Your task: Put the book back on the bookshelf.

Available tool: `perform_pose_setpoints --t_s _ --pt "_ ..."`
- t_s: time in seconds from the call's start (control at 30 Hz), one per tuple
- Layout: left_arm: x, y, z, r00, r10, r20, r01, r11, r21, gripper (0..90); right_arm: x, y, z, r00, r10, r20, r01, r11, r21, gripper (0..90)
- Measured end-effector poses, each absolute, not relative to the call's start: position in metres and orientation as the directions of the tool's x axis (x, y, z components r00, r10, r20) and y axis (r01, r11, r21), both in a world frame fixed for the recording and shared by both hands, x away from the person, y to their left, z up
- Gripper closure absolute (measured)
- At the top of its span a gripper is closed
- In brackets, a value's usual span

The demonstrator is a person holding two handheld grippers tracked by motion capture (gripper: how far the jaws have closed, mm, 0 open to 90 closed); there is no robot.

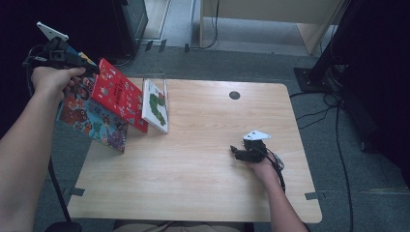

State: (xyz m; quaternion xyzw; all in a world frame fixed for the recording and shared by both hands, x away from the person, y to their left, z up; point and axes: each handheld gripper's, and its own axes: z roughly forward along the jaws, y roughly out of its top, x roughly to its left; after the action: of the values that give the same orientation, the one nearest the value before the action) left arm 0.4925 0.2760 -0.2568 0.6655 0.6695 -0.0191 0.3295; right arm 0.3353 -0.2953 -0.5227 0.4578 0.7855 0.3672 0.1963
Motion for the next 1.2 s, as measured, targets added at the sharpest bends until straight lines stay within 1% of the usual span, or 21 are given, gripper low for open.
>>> perform_pose_setpoints --t_s 0.43,0.57,0.6,0.73,0.83,1.0,1.2 --pt "0.477 0.252 -0.252 0.192 0.859 -0.475 0.884 0.059 0.464 56.7 0.335 -0.295 -0.523 -0.505 0.862 0.029 0.576 0.312 0.756 32.6" --pt "0.472 0.245 -0.257 0.219 0.848 -0.483 0.881 0.041 0.471 54.7 0.335 -0.295 -0.523 -0.508 0.861 0.028 0.575 0.315 0.755 31.0" --pt "0.47 0.243 -0.257 0.232 0.855 -0.464 0.876 0.024 0.482 54.3 0.336 -0.295 -0.523 -0.509 0.86 0.028 0.575 0.316 0.754 30.5" --pt "0.466 0.236 -0.254 0.26 0.853 -0.452 0.868 -0.002 0.496 52.9 0.336 -0.295 -0.523 -0.505 0.863 0.024 0.578 0.317 0.752 27.0" --pt "0.462 0.231 -0.252 0.269 0.843 -0.465 0.867 -0.001 0.499 51.5 0.336 -0.295 -0.523 -0.505 0.863 0.027 0.58 0.316 0.751 26.6" --pt "0.453 0.225 -0.248 0.283 0.84 -0.462 0.86 -0.009 0.51 48.9 0.336 -0.295 -0.523 -0.508 0.861 0.03 0.582 0.317 0.749 25.5" --pt "0.441 0.221 -0.248 0.304 0.83 -0.468 0.849 -0.013 0.529 48.4 0.336 -0.294 -0.523 -0.514 0.857 0.033 0.583 0.321 0.746 22.5"
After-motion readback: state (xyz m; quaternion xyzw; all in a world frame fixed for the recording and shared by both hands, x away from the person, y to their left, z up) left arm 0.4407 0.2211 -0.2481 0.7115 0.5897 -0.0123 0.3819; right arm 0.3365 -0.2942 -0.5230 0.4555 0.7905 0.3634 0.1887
